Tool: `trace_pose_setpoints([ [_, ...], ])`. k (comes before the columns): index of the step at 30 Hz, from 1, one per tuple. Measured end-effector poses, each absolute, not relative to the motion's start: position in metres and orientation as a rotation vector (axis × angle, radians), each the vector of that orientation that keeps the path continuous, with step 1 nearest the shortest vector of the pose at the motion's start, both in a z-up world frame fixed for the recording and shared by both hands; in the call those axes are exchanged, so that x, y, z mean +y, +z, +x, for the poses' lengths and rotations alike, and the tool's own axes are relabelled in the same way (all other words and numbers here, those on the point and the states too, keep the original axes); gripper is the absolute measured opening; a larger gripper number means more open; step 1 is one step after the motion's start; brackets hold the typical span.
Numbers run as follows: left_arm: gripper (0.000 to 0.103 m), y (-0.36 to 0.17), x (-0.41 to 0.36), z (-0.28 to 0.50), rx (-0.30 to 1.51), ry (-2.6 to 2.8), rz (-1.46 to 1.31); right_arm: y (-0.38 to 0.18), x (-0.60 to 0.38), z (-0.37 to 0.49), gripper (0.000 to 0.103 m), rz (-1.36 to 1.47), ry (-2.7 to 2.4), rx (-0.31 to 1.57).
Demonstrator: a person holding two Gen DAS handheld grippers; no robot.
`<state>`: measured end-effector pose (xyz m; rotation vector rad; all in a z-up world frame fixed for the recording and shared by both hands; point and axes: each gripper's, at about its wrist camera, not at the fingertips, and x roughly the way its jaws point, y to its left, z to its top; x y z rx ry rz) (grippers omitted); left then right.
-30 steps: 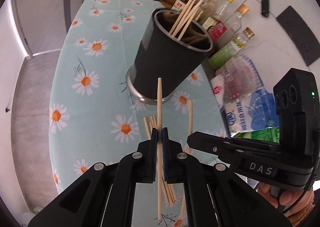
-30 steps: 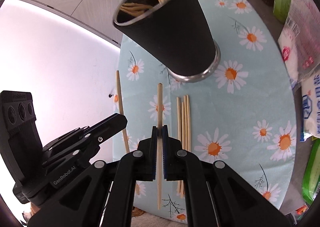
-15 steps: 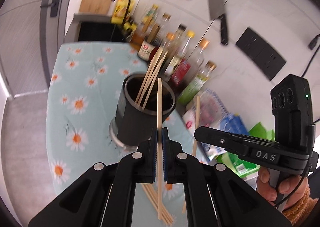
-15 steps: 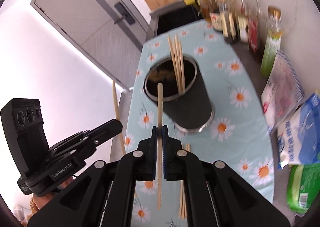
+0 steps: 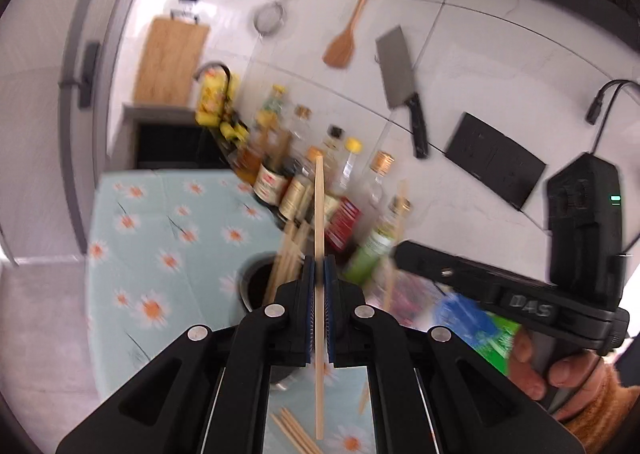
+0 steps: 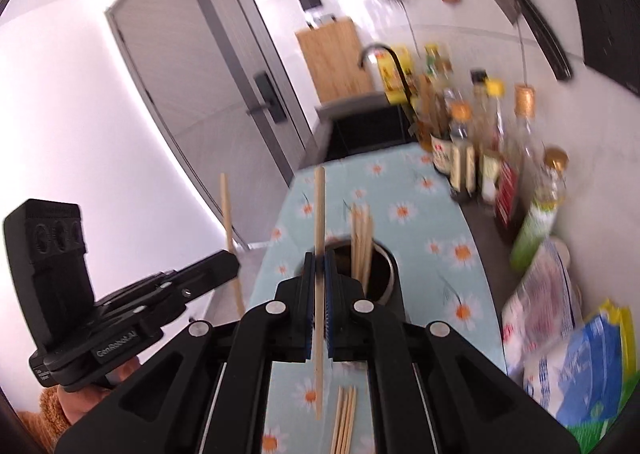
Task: Organize utensils
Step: 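Lift both held chopsticks and lower them into the black holder, then open both tools to release the chopsticks into the holder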
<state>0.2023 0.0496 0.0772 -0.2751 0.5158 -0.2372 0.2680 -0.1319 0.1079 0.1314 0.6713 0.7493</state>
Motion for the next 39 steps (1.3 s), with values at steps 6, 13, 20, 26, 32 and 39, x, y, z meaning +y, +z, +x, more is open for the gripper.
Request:
trace_pose_setpoints([
  [6,0.004,0.088,0.054,0.207,0.414,-0.265,-0.277,0.119,-0.128,0.274,0.006,0.141,0.797,0.544],
  [13,0.004,0.101,0.049,0.202,0.252,-0.270,-0.238,0.134,-0.131,0.283,0.006,0.170,0.796,0.447],
  [20,0.004,0.110,0.045,0.209,0.178,-0.252,-0.198,0.143,-0.127,0.294,0.006,0.152,0.757,0.398],
  [26,0.004,0.102,0.046,0.218,0.136,-0.254,-0.181,0.132,-0.118,0.304,0.006,0.088,0.714,0.371],
  [32,0.004,0.077,0.050,0.234,0.185,-0.215,-0.174,0.107,-0.112,0.317,0.006,0.084,0.707,0.412],
  [39,0.005,0.057,0.054,0.245,0.292,-0.222,-0.200,0.089,-0.108,0.326,0.013,0.068,0.704,0.475],
])
